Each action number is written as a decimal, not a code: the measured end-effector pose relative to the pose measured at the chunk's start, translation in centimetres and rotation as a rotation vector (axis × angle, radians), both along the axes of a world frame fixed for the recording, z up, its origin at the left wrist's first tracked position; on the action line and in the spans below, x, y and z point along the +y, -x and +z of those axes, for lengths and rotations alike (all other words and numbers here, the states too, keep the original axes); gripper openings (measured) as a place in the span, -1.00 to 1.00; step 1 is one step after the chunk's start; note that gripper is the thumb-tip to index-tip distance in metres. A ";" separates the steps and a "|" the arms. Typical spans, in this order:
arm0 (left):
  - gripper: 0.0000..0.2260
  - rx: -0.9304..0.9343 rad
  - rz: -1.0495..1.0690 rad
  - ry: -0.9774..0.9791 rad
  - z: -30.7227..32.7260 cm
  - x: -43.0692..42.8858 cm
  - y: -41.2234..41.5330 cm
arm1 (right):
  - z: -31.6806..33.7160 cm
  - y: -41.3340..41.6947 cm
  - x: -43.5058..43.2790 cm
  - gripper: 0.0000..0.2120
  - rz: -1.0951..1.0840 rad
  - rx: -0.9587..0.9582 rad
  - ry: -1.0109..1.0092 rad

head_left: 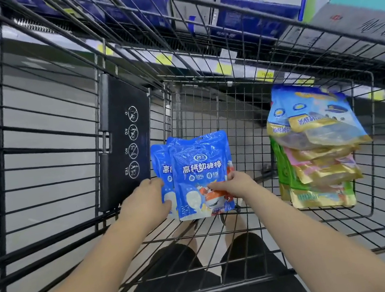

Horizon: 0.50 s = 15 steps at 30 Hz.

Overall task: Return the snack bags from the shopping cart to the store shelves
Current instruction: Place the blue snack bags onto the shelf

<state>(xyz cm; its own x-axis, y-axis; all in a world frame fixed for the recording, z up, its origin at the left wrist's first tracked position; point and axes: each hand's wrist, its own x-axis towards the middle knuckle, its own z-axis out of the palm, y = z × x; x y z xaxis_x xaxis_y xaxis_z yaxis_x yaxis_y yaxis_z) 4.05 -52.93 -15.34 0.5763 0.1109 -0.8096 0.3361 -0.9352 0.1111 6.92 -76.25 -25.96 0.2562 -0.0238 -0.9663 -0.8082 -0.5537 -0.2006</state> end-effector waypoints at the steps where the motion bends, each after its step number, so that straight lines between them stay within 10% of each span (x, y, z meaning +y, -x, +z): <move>1: -0.50 0.007 0.030 0.010 -0.2 0.0 0.1 | -0.1 0.1 -0.1 -0.59 -0.004 -0.002 -0.012; 15: -0.43 0.081 0.413 0.031 -3.9 -1.8 0.4 | 1.2 0.6 -5.5 -0.67 -0.391 0.172 -0.321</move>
<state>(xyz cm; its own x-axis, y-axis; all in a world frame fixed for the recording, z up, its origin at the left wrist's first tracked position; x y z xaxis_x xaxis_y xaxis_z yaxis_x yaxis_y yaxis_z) 3.61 -54.75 -19.19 0.4228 0.2938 -0.8573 0.6908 -0.7168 0.0950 6.31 -81.76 -24.71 0.1247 0.2185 -0.9678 -0.9780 -0.1374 -0.1570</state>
